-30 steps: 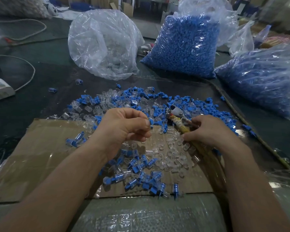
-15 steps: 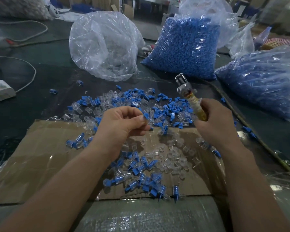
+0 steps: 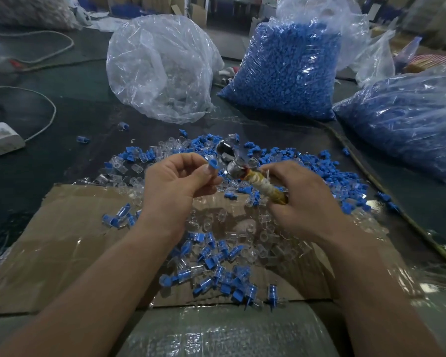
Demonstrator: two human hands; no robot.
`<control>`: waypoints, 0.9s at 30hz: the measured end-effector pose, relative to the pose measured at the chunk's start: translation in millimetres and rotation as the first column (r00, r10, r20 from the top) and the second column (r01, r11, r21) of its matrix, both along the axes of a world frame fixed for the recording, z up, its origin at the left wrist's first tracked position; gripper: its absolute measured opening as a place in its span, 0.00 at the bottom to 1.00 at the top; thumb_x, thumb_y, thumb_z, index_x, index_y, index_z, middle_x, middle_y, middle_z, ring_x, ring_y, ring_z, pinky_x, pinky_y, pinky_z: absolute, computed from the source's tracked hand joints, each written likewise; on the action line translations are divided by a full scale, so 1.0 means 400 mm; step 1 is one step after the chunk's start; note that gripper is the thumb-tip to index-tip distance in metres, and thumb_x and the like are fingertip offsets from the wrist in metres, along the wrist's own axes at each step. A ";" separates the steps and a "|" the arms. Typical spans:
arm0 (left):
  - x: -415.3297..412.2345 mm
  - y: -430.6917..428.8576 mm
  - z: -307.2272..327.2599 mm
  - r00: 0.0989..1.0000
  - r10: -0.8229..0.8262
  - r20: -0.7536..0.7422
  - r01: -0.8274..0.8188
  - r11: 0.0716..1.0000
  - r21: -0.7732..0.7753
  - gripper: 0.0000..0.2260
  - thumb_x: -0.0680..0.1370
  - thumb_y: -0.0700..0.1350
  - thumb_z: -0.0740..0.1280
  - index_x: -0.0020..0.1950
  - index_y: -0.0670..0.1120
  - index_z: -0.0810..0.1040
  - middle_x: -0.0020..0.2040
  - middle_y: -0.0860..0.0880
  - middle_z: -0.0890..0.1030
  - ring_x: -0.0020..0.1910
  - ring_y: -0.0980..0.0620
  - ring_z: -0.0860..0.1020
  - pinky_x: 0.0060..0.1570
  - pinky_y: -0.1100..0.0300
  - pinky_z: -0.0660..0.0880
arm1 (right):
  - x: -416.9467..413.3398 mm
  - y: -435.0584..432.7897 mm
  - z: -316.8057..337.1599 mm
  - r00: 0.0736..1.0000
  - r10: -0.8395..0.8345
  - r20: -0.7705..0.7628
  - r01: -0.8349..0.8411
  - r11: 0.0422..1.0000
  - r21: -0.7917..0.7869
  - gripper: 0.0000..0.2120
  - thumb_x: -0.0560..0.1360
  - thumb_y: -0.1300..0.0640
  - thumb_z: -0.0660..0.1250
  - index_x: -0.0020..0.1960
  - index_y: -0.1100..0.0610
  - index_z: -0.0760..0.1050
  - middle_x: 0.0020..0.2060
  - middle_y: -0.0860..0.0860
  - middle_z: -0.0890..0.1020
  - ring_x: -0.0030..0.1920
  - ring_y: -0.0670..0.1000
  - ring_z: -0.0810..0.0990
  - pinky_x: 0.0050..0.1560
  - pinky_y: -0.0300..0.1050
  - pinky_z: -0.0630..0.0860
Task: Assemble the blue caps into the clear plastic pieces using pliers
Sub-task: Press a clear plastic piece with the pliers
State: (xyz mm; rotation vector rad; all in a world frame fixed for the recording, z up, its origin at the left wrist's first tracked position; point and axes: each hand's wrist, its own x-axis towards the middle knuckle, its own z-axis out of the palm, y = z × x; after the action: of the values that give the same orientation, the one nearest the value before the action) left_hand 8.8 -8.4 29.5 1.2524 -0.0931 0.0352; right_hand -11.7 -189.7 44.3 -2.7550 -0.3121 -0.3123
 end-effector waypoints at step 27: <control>-0.012 -0.005 -0.004 0.974 0.120 0.190 -0.171 0.945 0.280 0.10 0.73 0.32 0.67 0.38 0.45 0.76 0.30 0.52 0.79 0.29 0.59 0.79 0.34 0.67 0.77 | -0.003 0.024 0.001 0.996 0.023 -0.086 -0.022 1.000 0.007 0.08 0.68 0.62 0.67 0.45 0.54 0.73 0.33 0.42 0.71 0.35 0.42 0.69 0.35 0.36 0.65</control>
State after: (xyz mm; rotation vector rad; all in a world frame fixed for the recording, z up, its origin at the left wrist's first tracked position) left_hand 4.0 -10.4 27.7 1.5526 -0.1578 0.2665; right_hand -12.8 -179.9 44.7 -2.7478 -0.3188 -0.1875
